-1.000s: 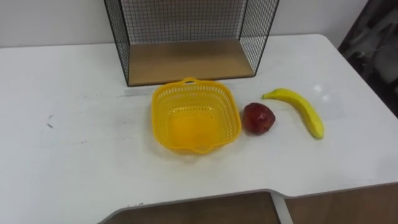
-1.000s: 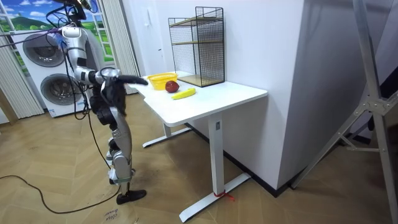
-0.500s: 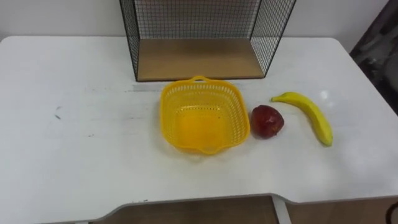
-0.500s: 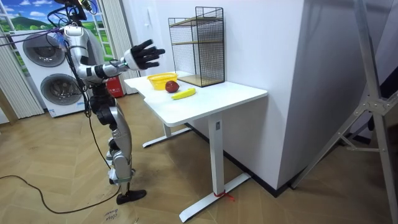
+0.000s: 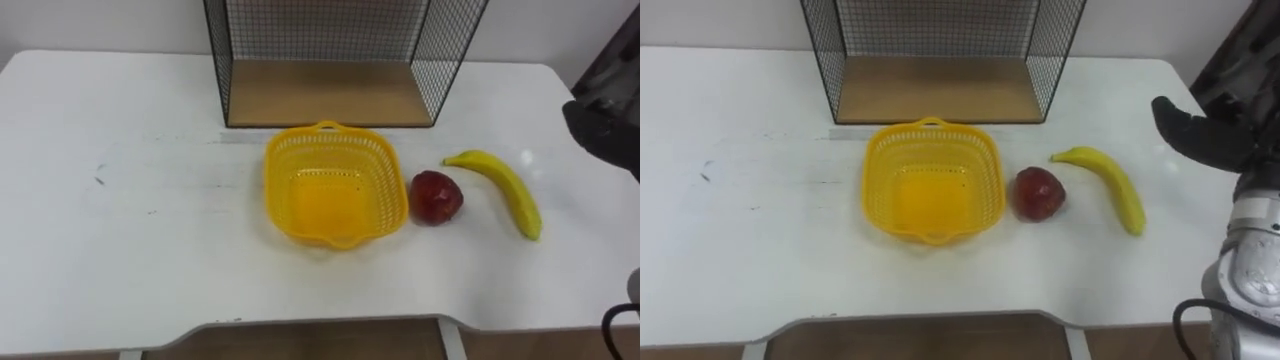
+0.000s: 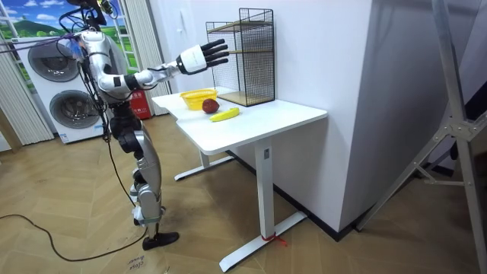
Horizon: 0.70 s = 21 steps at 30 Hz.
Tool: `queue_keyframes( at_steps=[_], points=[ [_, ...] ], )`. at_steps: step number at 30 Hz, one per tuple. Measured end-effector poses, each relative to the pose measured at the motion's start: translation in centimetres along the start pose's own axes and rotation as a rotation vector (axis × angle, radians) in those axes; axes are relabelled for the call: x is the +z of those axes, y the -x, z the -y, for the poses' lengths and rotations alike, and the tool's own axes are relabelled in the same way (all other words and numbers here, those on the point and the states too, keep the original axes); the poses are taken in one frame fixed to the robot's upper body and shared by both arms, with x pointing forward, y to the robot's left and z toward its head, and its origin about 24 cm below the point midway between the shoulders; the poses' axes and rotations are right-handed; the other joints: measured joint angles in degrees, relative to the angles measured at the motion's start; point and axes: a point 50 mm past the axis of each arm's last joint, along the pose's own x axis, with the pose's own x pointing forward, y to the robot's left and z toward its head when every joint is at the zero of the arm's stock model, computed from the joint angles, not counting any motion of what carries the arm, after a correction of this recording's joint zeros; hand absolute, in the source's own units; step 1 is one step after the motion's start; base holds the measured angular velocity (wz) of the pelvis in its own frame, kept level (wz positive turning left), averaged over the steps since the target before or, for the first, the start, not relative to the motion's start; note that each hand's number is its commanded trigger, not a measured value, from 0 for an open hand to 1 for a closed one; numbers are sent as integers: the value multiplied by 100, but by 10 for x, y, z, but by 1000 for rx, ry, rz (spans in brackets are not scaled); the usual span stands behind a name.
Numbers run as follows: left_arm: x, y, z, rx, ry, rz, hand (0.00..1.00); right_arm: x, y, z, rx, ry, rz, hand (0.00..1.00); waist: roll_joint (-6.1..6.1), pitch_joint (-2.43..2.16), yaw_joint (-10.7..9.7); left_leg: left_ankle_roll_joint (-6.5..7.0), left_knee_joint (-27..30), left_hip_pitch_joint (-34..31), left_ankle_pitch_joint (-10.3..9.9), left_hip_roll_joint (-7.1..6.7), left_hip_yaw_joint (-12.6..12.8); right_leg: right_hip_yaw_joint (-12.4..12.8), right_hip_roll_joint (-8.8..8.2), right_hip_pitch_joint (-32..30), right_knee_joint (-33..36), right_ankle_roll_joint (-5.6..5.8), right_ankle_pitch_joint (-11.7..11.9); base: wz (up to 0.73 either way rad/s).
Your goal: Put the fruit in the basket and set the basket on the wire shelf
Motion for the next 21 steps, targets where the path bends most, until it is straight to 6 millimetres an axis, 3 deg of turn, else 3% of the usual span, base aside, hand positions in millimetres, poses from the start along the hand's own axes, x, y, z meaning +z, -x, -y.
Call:
queue_keyframes(
  at_steps=[7, 11, 13, 21],
  points=[
    [0, 0, 2, -20, -10, 1, 0, -3, 4, -22, 183, 31, -6, 0, 26, 5, 3, -1, 7, 22, -1, 4, -87, -87, -4, 114, -19, -5, 4, 8],
    [1, 0, -1, -14, -12, 8, 0, -9, 4, -24, 216, 46, -35, 0, 49, -38, -2, -1, 23, 50, -1, 1, -165, -169, -8, 219, -91, -7, 18, 10],
    [0, 0, -1, -12, -15, 1, 0, -21, 6, -24, 230, 72, -86, 0, 65, -31, 8, -1, 24, 107, -1, 0, -181, -191, -12, 292, -101, -6, 19, 5],
    [1, 0, 1, -16, -30, 4, 0, -34, 8, -22, 241, 85, -142, 0, 92, -30, 8, -1, 20, 88, -1, 0, -201, -203, -11, 284, -110, -6, 19, 0]
  ],
)
